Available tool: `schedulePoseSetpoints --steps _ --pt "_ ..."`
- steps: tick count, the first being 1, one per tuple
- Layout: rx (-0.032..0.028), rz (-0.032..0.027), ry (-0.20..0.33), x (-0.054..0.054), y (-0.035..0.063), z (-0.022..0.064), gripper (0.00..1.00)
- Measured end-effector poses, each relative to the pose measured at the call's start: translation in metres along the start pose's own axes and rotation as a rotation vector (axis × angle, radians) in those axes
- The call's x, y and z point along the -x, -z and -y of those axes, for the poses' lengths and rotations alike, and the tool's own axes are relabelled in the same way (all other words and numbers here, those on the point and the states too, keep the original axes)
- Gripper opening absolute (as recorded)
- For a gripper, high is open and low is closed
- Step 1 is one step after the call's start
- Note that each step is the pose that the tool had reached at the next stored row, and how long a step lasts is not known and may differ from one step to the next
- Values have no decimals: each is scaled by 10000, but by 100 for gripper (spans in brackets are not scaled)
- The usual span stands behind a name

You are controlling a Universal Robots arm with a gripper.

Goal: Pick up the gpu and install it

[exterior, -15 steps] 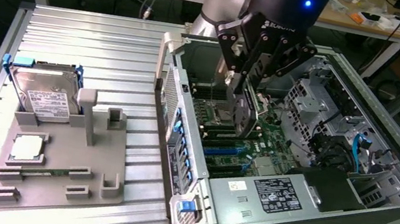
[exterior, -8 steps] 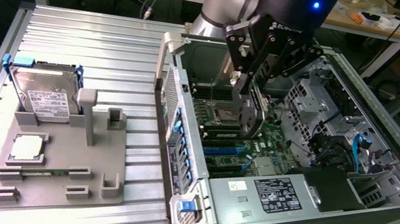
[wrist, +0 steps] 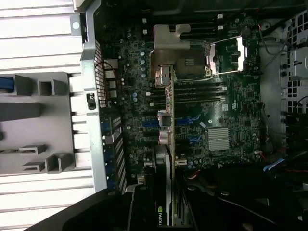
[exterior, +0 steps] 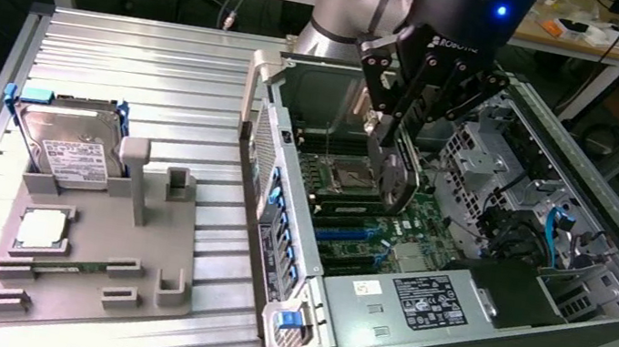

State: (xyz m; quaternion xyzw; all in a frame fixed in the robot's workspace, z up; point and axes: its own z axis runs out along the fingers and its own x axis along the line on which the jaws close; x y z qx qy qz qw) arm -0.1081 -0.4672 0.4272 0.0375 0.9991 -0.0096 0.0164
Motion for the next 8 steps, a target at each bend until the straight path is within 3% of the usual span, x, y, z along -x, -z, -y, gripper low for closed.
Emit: schedulePoseSetpoints --steps 8 --pt "0 0 0 116 -4 -9 27"
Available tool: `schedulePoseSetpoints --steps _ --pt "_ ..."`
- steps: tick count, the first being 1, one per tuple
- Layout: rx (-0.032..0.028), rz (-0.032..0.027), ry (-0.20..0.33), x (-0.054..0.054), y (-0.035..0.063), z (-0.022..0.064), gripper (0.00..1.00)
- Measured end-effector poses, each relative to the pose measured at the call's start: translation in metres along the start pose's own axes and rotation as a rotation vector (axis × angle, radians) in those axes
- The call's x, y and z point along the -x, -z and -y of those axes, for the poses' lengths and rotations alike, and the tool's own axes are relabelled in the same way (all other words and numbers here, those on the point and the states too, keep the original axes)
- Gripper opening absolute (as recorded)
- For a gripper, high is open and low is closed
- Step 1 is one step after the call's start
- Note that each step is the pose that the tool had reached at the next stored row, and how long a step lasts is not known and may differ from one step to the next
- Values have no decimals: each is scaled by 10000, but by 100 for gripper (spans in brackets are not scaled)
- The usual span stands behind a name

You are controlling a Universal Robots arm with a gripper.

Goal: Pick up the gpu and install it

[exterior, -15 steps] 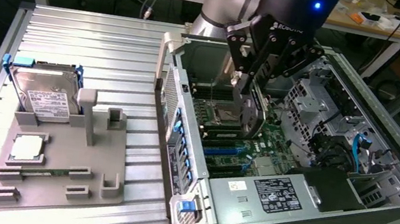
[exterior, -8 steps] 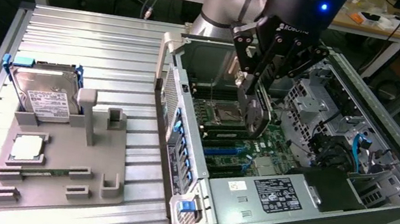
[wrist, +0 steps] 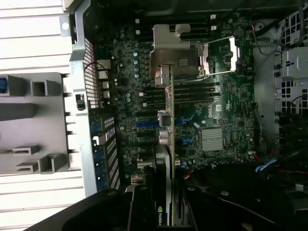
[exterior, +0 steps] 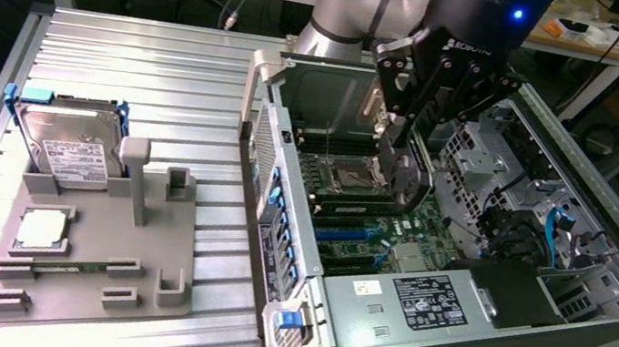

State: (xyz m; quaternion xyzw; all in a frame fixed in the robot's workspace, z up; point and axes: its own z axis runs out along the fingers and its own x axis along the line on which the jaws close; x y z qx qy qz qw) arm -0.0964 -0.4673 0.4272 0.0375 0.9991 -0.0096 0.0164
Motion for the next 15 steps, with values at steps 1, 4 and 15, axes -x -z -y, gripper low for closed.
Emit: schedulePoseSetpoints --steps 1,4,15 --pt "0 -1 0 12 0 -1 27" --pt "-1 0 0 54 -2 -4 27" --pt "0 0 0 196 -6 -15 27"
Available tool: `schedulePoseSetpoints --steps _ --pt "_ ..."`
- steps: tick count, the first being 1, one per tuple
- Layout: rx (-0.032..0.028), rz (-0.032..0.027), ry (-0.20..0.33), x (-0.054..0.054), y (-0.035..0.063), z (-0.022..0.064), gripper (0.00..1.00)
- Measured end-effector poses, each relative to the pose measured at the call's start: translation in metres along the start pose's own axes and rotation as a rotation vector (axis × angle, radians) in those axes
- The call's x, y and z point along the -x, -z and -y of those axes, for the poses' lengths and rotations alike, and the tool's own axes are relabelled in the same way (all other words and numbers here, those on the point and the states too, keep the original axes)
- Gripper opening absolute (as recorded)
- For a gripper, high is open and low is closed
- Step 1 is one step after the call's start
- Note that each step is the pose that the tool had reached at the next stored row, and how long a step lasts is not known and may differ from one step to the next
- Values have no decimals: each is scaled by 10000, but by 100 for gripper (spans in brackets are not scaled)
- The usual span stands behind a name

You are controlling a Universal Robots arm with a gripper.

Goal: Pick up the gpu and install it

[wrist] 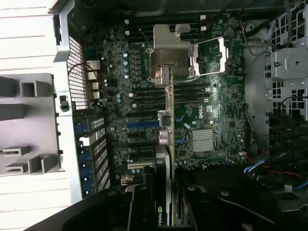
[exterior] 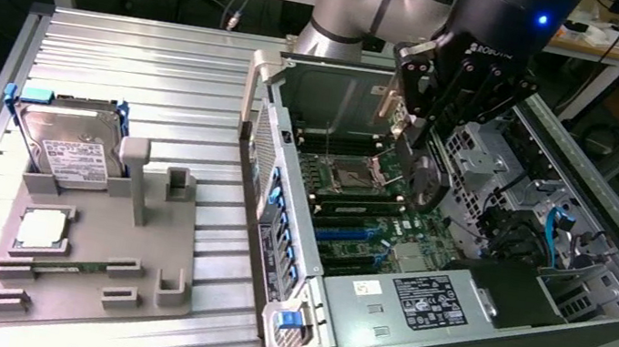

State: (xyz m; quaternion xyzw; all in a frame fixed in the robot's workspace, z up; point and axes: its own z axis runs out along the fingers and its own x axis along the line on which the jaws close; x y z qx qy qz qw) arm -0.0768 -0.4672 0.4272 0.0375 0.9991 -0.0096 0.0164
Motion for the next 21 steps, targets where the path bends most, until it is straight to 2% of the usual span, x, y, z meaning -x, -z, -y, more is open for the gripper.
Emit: schedulePoseSetpoints --steps 10,21 --pt "0 0 0 116 -4 -9 27" --pt "0 0 -1 120 -4 -9 27"
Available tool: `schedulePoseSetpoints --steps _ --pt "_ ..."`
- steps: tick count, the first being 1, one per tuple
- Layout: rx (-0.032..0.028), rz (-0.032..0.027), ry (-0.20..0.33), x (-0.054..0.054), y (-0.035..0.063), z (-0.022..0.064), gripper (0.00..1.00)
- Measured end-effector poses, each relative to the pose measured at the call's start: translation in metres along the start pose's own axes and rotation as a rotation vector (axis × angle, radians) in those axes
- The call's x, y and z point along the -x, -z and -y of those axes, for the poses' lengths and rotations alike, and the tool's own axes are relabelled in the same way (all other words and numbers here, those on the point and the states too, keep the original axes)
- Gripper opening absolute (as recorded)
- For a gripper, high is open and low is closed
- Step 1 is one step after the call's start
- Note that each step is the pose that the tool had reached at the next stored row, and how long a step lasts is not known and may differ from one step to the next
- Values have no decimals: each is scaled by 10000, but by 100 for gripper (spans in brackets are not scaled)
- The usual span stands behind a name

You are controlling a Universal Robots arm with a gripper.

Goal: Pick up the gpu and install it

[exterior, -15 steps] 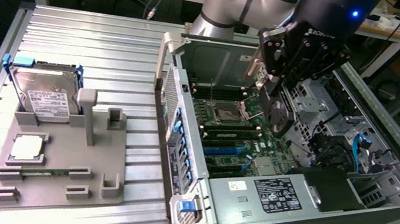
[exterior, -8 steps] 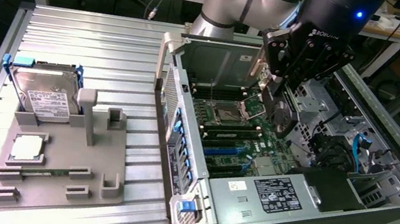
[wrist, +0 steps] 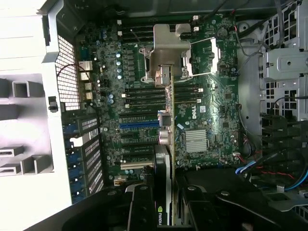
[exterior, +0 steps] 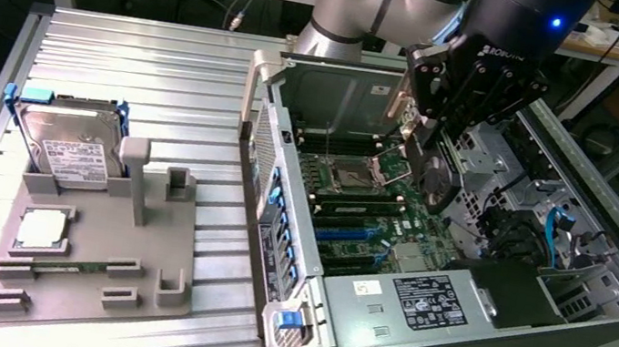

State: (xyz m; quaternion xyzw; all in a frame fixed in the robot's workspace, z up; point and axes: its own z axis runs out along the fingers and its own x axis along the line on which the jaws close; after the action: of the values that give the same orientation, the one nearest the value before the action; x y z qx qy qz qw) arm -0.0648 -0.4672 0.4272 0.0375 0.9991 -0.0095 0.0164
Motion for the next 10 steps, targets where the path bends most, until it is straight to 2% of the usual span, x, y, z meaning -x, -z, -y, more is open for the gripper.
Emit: schedulePoseSetpoints --steps 10 --pt "6 3 194 0 0 0 27"
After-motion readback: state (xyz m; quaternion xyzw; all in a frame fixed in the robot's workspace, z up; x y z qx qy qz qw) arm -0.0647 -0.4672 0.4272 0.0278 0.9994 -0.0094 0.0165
